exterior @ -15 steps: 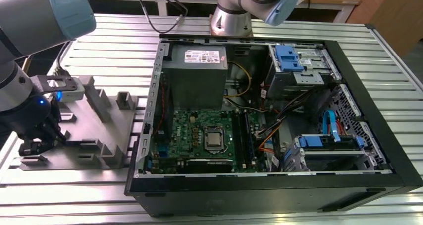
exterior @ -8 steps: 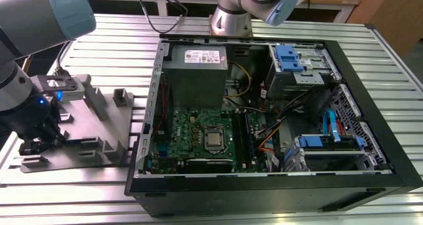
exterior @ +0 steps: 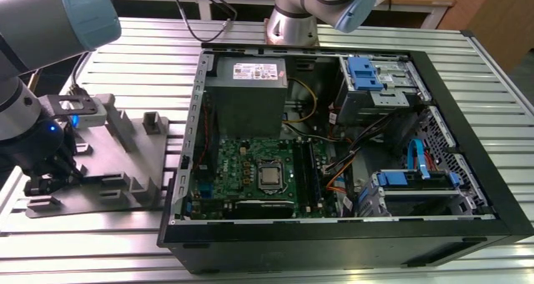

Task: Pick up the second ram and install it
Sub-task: 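Pick up the second ram and move it above second insertion slot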

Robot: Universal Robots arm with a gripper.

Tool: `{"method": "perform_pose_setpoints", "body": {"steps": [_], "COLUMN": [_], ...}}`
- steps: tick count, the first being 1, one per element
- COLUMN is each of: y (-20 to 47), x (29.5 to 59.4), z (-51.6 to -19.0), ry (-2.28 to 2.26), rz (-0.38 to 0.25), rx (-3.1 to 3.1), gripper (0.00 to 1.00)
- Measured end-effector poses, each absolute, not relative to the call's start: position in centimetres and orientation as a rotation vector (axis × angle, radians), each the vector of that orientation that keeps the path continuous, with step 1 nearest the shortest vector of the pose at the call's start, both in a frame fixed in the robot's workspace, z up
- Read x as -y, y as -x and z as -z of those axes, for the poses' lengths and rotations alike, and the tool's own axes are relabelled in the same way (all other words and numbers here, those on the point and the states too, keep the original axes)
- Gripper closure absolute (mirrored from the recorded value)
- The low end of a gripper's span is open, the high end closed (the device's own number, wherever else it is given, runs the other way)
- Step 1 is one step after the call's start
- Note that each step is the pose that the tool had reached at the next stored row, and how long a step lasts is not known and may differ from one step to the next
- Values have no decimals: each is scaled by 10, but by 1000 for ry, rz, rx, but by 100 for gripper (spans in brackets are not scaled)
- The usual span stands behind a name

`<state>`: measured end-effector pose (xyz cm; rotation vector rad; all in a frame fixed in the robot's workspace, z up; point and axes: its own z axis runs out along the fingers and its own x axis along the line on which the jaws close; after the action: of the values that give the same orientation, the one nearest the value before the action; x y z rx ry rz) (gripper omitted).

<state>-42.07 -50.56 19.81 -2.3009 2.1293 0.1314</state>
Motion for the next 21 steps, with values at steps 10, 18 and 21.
{"method": "perform_pose_setpoints", "body": {"steps": [10,18,21], "y": [421,421,421], "x": [506,506,506], "z": [-196,-196,-196], "ry": [2121,2092,2100], "rz": [-133,-132,-133], "rx": [-2297,-2322,-2314], "gripper": [91,91,91]}}
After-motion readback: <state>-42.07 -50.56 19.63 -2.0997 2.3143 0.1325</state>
